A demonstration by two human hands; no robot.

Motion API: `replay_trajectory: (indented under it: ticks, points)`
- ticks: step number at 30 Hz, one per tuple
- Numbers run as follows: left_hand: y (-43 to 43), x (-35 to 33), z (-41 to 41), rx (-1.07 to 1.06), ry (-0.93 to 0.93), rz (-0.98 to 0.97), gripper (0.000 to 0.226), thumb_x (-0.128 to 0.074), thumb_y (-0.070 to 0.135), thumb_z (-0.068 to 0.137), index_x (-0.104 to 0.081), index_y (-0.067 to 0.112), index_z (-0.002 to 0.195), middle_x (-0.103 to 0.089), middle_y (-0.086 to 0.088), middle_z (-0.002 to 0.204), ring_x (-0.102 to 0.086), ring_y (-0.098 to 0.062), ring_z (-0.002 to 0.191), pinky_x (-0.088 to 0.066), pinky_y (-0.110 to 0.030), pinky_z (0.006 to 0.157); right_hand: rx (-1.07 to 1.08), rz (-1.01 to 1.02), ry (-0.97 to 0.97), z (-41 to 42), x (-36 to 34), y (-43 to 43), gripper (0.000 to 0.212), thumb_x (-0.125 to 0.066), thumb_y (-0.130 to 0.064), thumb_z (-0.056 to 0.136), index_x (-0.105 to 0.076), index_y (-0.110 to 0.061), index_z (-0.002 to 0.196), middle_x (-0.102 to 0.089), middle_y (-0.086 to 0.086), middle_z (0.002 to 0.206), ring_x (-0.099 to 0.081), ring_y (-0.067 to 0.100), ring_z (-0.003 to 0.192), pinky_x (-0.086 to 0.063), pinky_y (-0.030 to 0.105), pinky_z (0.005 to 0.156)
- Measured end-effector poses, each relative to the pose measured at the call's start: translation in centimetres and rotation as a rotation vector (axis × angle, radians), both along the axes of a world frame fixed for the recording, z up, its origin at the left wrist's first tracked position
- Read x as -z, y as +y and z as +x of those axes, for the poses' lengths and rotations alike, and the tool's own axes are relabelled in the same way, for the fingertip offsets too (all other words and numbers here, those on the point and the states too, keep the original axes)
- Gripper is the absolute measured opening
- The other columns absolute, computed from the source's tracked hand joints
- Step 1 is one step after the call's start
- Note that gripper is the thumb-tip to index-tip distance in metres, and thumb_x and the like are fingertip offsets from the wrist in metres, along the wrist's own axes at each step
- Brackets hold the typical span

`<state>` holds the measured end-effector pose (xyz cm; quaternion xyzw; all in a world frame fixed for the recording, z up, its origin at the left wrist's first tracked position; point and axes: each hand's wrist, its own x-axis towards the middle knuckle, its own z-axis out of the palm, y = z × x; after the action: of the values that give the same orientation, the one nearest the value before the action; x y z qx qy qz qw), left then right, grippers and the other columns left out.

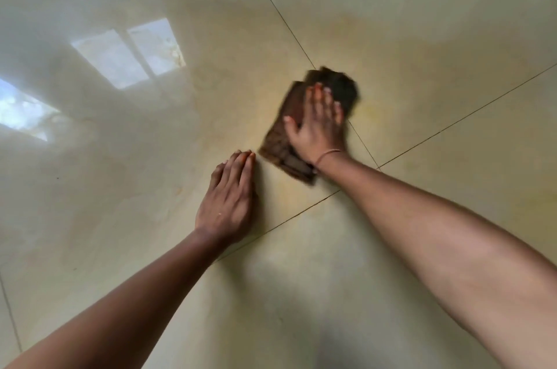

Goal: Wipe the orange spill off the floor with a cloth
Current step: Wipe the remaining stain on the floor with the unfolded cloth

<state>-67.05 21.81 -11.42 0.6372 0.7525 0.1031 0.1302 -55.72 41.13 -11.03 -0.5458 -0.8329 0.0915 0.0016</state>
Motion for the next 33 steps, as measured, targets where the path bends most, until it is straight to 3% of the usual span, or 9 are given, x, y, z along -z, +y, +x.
replay_trajectory:
  ticks: [2, 5, 8, 11, 17, 22, 25, 28, 33]
  points:
    - [0.0, -0.2, 0.0, -0.001, 0.003, -0.01, 0.059, -0.04, 0.012, 0.095, -0.019, 0.002, 0.149, -0.028, -0.017, 0.153, -0.017, -0.027, 0.145, -0.015, -0.041, 0.117, -0.188, -0.015, 0.019, -1.0, -0.1, -3.3, 0.081, -0.032, -0.055, 0.088, -0.018, -0.007, 0.151, -0.014, 0.013, 0.16, -0.008, 0.026, 0.148, -0.005, 0.043, 0.118]
    - [-0.1, -0.5, 0.0, -0.003, 0.0, -0.022, 0.06, -0.038, 0.015, 0.097, -0.014, 0.004, 0.151, -0.023, -0.016, 0.156, -0.013, -0.025, 0.146, -0.01, -0.039, 0.119, -0.344, -0.011, 0.01, 5.6, -0.1, -6.0, 0.082, -0.031, -0.058, 0.086, -0.021, -0.01, 0.151, -0.017, 0.009, 0.16, -0.011, 0.023, 0.147, -0.012, 0.043, 0.118]
    - [0.0, -0.4, 0.1, -0.005, -0.001, -0.032, 0.061, -0.037, 0.018, 0.097, -0.012, 0.007, 0.152, -0.017, -0.012, 0.159, -0.008, -0.024, 0.147, -0.003, -0.037, 0.119, -0.211, -0.017, -0.03, 8.4, -0.2, -1.9, 0.085, -0.026, -0.061, 0.085, -0.017, -0.011, 0.152, -0.014, 0.009, 0.16, -0.009, 0.023, 0.148, -0.01, 0.043, 0.118]
    - [0.2, -0.1, 0.0, 0.017, 0.022, -0.02, 0.061, -0.039, 0.019, 0.097, -0.015, 0.008, 0.152, -0.017, -0.009, 0.159, -0.009, -0.024, 0.148, -0.004, -0.036, 0.118, -0.056, 0.006, -0.011, 3.4, 0.0, 0.7, 0.084, -0.03, -0.058, 0.084, -0.018, -0.008, 0.151, -0.013, 0.012, 0.16, -0.008, 0.026, 0.148, -0.004, 0.043, 0.117]
    - [0.1, -0.3, -0.2, 0.037, 0.02, -0.041, 0.06, -0.029, 0.023, 0.097, -0.011, 0.01, 0.153, -0.012, -0.008, 0.161, -0.003, -0.022, 0.148, -0.001, -0.036, 0.118, -0.502, -0.039, -0.039, 3.3, -0.2, -2.1, 0.083, -0.026, -0.059, 0.084, -0.013, -0.016, 0.153, -0.009, 0.004, 0.161, -0.004, 0.019, 0.148, -0.004, 0.041, 0.119]
    - [0.5, -0.8, -0.1, 0.017, 0.004, -0.034, 0.057, -0.031, 0.03, 0.094, -0.03, 0.007, 0.146, -0.029, -0.012, 0.154, -0.02, -0.03, 0.144, -0.018, -0.044, 0.114, -0.134, 0.012, 0.008, 5.3, -0.1, 1.7, 0.084, -0.023, -0.059, 0.082, -0.018, -0.014, 0.152, -0.014, 0.007, 0.16, -0.008, 0.022, 0.148, -0.005, 0.041, 0.117]
    - [3.1, -1.7, 0.9, -0.032, -0.022, 0.001, 0.052, -0.033, 0.038, 0.09, -0.041, 0.01, 0.132, -0.039, -0.014, 0.141, -0.032, -0.033, 0.134, -0.022, -0.047, 0.108, -0.09, 0.043, 0.031, 8.0, 0.1, -1.8, 0.083, -0.024, -0.058, 0.083, -0.018, -0.013, 0.152, -0.016, 0.008, 0.16, -0.009, 0.023, 0.148, -0.004, 0.043, 0.117]
    - [6.5, -2.2, 3.8, 0.082, -0.046, 0.007, 0.056, -0.027, 0.043, 0.097, -0.032, 0.013, 0.144, -0.025, -0.01, 0.156, -0.016, -0.029, 0.145, -0.012, -0.048, 0.115, -0.2, -0.013, 0.0, 10.9, 0.1, -2.0, 0.083, -0.025, -0.059, 0.083, -0.016, -0.015, 0.153, -0.014, 0.006, 0.161, -0.008, 0.021, 0.148, -0.004, 0.041, 0.118]
    - [9.1, -0.6, 7.4, 0.101, -0.073, -0.045, 0.063, -0.026, 0.047, 0.098, -0.021, 0.012, 0.15, -0.016, -0.008, 0.16, -0.006, -0.027, 0.147, -0.006, -0.046, 0.117, 0.114, 0.023, 0.009, 11.9, -0.1, 1.8, 0.08, -0.028, -0.056, 0.085, -0.016, -0.013, 0.152, -0.014, 0.008, 0.16, -0.007, 0.023, 0.148, -0.005, 0.043, 0.119]
